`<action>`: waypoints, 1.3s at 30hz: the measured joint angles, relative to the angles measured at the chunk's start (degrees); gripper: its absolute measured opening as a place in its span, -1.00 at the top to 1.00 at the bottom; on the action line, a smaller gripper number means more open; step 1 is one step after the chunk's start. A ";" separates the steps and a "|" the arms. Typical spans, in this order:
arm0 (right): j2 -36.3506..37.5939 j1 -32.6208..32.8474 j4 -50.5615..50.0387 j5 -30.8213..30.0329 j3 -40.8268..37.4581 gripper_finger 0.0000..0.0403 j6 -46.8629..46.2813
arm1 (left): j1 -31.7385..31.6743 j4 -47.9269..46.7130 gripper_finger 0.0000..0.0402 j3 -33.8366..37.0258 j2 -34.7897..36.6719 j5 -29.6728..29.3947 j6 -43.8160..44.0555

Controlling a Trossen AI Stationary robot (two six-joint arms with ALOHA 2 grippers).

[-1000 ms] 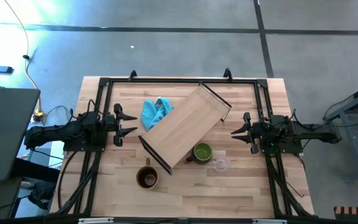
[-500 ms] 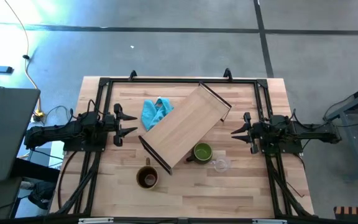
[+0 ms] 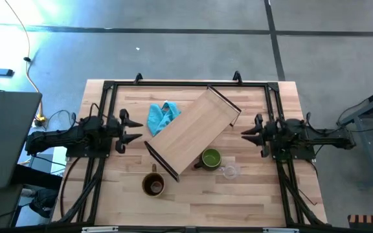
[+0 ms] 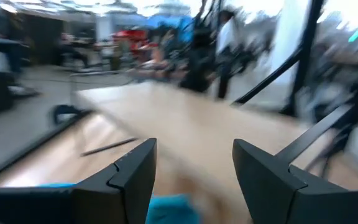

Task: Stack small to large cups/mugs on shelf
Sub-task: Put the transparent mug on the shelf

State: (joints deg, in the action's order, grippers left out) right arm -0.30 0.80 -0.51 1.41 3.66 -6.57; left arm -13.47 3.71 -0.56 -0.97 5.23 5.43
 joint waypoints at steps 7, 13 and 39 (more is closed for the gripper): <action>0.00 0.00 9.14 -2.05 0.00 0.68 -3.31 | 0.00 9.70 0.00 0.00 0.00 1.82 11.24; 0.00 0.00 18.16 -2.04 0.00 0.68 -9.31 | 0.00 20.47 0.00 0.00 -0.01 3.50 18.84; -0.02 0.00 23.36 -2.06 0.09 0.68 -16.95 | 0.00 34.54 0.00 0.00 -0.02 4.59 26.34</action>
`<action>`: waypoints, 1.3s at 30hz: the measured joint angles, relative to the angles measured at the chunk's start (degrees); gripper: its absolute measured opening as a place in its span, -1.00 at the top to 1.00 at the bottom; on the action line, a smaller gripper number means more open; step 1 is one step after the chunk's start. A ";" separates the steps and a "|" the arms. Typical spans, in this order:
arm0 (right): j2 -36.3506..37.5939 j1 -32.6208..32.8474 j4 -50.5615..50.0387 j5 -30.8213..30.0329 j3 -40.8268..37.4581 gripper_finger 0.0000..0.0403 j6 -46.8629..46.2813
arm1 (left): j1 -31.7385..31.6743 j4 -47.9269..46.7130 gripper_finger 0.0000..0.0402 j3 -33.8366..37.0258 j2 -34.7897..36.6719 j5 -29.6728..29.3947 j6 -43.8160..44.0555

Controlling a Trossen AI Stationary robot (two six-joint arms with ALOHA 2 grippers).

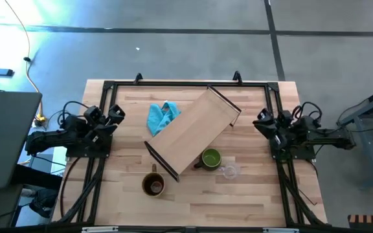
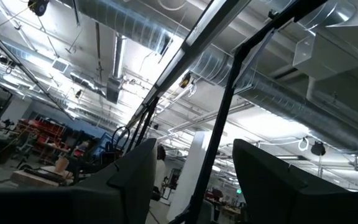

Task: Stack small to large cups/mugs on shelf
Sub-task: Put the transparent mug on the shelf

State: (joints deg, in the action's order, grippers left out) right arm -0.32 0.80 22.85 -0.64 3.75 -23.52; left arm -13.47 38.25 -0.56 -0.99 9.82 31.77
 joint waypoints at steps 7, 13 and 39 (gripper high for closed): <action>0.00 0.00 -0.95 0.00 0.00 0.68 0.00 | 0.00 -1.07 0.00 0.00 0.00 0.00 0.02; 0.00 0.00 -0.90 0.02 0.00 0.68 -1.91 | 0.00 -1.25 0.00 0.00 0.00 0.92 0.05; 0.00 0.00 -1.48 1.10 0.02 0.68 -1.27 | 0.00 -2.49 0.00 0.00 0.00 -8.65 5.34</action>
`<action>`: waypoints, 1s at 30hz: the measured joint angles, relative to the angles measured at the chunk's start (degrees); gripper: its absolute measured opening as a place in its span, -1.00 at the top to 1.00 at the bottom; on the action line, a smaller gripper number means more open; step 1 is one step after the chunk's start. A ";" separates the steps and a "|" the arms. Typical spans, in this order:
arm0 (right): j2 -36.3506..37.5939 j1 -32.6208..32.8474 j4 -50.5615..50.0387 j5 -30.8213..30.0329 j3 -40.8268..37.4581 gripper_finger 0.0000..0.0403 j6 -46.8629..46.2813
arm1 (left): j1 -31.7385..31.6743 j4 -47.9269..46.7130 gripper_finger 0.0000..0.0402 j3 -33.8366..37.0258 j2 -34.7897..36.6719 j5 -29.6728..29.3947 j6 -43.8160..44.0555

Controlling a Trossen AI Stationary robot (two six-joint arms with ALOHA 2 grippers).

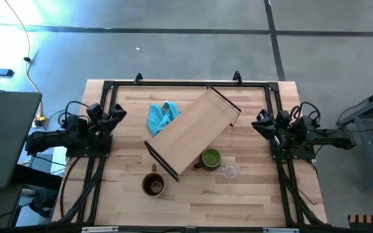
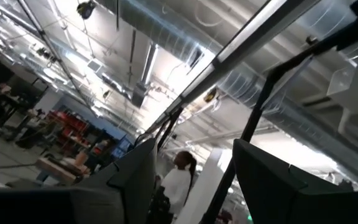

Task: Stack small to large cups/mugs on shelf
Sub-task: Put the transparent mug on the shelf

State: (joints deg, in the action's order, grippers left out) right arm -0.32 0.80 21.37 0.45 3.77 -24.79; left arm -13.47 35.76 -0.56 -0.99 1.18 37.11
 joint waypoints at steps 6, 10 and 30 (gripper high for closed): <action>-0.11 0.00 -3.01 4.42 0.02 0.68 -6.75 | 0.00 -4.76 0.00 0.00 0.00 1.14 -0.49; -0.15 0.00 -4.57 4.63 0.02 0.68 -13.04 | 0.00 -3.85 0.00 0.00 0.02 1.37 3.57; -23.92 13.19 7.85 8.49 2.98 0.68 -21.46 | 0.01 -4.34 0.00 0.00 0.02 5.87 6.84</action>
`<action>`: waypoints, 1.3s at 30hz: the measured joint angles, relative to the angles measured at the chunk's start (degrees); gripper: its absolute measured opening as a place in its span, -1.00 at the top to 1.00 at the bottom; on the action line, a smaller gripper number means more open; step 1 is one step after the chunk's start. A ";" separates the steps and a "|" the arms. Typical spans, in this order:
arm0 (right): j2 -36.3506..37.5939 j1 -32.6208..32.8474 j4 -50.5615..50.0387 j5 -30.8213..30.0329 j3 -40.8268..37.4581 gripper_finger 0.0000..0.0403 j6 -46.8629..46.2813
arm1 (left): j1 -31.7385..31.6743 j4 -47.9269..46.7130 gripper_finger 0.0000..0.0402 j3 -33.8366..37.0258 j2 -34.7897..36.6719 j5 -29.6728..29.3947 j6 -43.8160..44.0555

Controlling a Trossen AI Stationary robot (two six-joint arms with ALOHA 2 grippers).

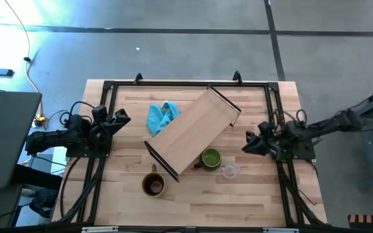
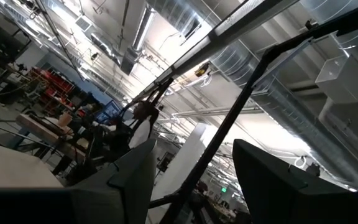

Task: Stack small to large cups/mugs on shelf
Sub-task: Put the transparent mug on the shelf

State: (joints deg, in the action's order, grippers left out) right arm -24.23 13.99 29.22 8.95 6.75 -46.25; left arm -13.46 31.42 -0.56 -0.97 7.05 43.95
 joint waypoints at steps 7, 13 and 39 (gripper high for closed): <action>-12.74 4.44 -5.71 -1.30 10.41 0.68 9.43 | -0.01 0.01 0.00 0.00 0.00 -0.53 1.17; -19.68 6.89 -36.13 -4.45 26.54 0.68 14.57 | -0.01 0.00 0.00 0.00 0.00 -0.66 1.41; -55.89 18.60 -80.00 -15.23 58.87 0.68 2.69 | -0.01 -6.47 0.00 0.00 0.00 -0.17 1.39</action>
State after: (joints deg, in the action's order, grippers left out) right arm -80.12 32.59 -50.78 -6.28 65.63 -43.56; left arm -13.47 24.95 -0.56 -0.97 6.87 45.35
